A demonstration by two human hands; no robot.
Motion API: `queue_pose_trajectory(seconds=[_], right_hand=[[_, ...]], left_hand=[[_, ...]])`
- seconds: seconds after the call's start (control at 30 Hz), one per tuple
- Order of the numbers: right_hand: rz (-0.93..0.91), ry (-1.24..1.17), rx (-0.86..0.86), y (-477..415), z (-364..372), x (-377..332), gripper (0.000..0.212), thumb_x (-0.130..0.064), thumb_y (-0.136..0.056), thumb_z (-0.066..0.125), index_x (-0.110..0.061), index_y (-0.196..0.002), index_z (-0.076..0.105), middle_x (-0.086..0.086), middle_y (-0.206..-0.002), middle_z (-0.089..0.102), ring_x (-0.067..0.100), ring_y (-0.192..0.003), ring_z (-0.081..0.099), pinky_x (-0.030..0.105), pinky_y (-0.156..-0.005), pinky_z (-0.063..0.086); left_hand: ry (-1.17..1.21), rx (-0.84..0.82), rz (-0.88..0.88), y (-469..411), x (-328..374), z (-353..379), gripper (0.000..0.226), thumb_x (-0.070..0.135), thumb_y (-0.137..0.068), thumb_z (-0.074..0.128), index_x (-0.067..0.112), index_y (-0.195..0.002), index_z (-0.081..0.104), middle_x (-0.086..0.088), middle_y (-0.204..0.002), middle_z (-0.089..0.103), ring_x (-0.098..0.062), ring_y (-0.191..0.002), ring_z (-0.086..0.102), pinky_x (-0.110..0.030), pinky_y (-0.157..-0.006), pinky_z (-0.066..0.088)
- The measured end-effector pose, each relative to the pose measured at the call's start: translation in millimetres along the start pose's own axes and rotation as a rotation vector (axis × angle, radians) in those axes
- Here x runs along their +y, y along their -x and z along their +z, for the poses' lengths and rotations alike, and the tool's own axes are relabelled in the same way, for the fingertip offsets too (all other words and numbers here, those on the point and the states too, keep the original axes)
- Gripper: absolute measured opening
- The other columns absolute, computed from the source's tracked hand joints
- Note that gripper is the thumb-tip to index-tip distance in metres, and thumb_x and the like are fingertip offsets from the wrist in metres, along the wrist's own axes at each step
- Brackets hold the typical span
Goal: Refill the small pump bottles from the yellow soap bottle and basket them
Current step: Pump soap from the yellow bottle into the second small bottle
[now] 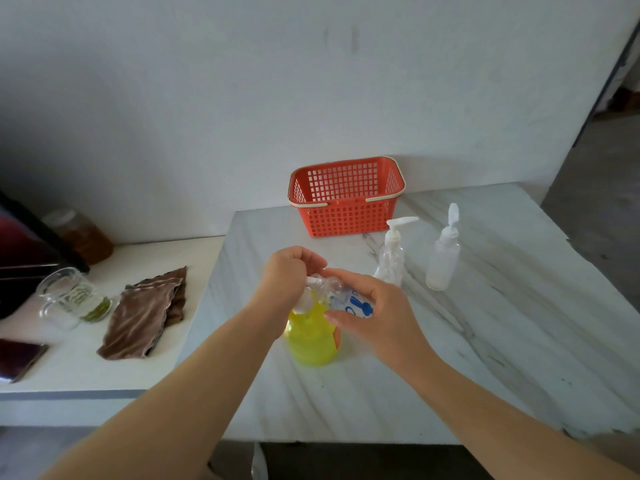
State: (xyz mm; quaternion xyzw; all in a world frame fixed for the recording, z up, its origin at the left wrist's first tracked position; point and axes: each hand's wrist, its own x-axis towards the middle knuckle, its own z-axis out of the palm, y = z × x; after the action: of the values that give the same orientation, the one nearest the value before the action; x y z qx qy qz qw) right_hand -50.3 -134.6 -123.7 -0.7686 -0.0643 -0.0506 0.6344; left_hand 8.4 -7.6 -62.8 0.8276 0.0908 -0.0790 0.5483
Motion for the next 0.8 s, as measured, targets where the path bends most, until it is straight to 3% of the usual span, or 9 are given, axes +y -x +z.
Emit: queue_pose_trajectory(seconds=[0.23,0.4,0.5,0.6,0.8], right_hand=[[0.022,-0.011,0.011,2.6,0.9,6.9,0.054,-0.021,-0.070,0.077,-0.028,-0.122,0.064,-0.006,-0.107,0.070,0.007,-0.098,0.067,0.025,-0.089,0.053],[0.023,-0.018,0.009,1.9,0.5,8.8,0.056,-0.027,-0.067,0.073,-0.029,-0.122,0.064,-0.005,-0.106,0.070,0.008,-0.098,0.067,0.027,-0.089,0.054],[0.022,-0.012,0.011,0.4,-1.8,7.7,0.055,-0.021,-0.070,0.077,-0.029,-0.122,0.064,-0.005,-0.107,0.070,0.009,-0.098,0.067,0.028,-0.089,0.054],[0.015,-0.030,0.006,-1.4,-3.9,4.1,0.054,-0.011,-0.073,0.079,-0.029,-0.122,0.064,-0.003,-0.107,0.070,0.008,-0.098,0.067,0.025,-0.089,0.053],[0.018,-0.018,0.005,-1.5,-3.4,2.8,0.053,-0.010,-0.073,0.079,-0.027,-0.121,0.065,-0.006,-0.105,0.071,0.006,-0.096,0.067,0.020,-0.085,0.053]], left_hand=[[-0.025,-0.013,0.031,-1.1,-8.9,4.2,0.039,-0.009,-0.078,0.031,0.011,-0.071,0.064,-0.006,-0.069,0.061,-0.020,-0.063,0.052,-0.025,-0.055,0.040],[-0.024,-0.005,0.018,-3.3,-10.0,5.2,0.041,-0.008,-0.078,0.031,0.012,-0.069,0.065,-0.005,-0.071,0.062,-0.021,-0.067,0.054,-0.025,-0.058,0.043],[0.000,-0.006,0.020,-2.8,-7.2,5.5,0.041,-0.008,-0.079,0.031,0.013,-0.068,0.065,-0.004,-0.072,0.062,-0.019,-0.068,0.055,-0.025,-0.059,0.044],[0.015,-0.003,0.054,-1.4,-3.3,2.5,0.040,-0.010,-0.079,0.033,0.012,-0.069,0.064,-0.003,-0.071,0.062,-0.017,-0.067,0.054,-0.025,-0.060,0.044],[-0.013,-0.034,0.038,-3.4,-4.3,1.3,0.040,-0.009,-0.080,0.032,0.012,-0.069,0.065,-0.004,-0.070,0.062,-0.018,-0.065,0.054,-0.023,-0.057,0.043]])
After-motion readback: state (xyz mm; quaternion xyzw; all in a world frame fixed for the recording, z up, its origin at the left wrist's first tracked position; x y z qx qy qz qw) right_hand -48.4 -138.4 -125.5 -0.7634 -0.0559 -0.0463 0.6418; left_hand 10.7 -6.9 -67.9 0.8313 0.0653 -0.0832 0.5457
